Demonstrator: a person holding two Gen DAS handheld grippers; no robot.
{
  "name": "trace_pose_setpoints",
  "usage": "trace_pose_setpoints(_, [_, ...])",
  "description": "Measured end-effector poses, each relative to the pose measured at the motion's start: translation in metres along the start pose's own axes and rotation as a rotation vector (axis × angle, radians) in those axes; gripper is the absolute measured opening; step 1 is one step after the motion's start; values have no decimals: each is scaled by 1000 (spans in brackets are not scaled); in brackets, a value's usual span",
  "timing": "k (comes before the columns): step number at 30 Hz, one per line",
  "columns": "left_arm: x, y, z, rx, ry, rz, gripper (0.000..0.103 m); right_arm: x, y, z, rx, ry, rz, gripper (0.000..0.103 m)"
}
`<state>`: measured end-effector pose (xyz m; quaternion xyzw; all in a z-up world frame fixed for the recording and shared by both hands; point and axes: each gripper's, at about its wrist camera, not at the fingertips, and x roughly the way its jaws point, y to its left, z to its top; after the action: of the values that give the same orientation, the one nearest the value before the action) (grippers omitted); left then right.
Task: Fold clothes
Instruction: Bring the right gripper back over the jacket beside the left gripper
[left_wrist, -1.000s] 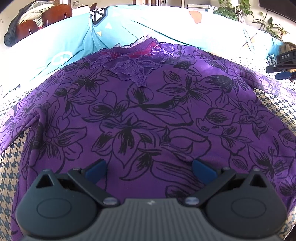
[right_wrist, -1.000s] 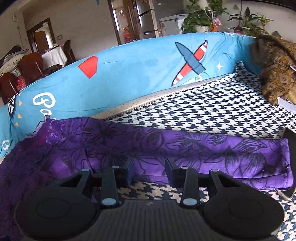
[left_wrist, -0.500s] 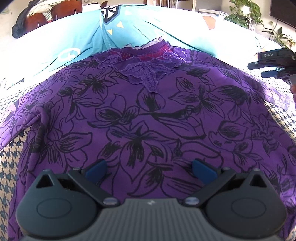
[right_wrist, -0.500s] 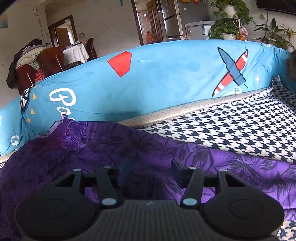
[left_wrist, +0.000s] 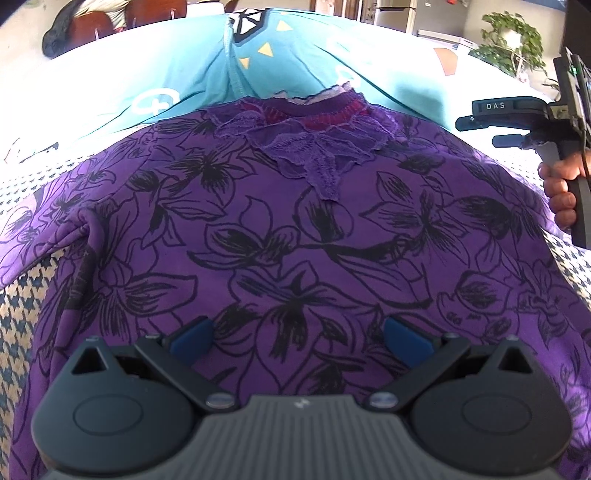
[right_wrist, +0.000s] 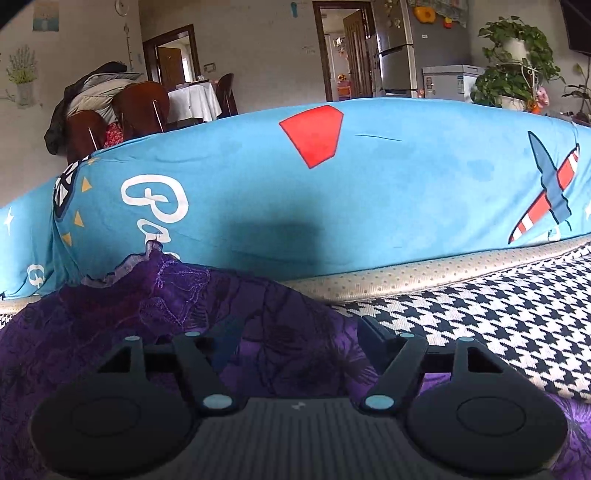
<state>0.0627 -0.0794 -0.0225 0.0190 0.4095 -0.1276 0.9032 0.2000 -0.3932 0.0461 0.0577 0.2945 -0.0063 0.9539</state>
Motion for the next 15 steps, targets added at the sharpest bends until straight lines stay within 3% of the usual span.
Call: trace_pose_setpoints(15, [8, 2, 1, 24, -15, 37, 103, 56, 19, 11, -100, 34, 16, 76])
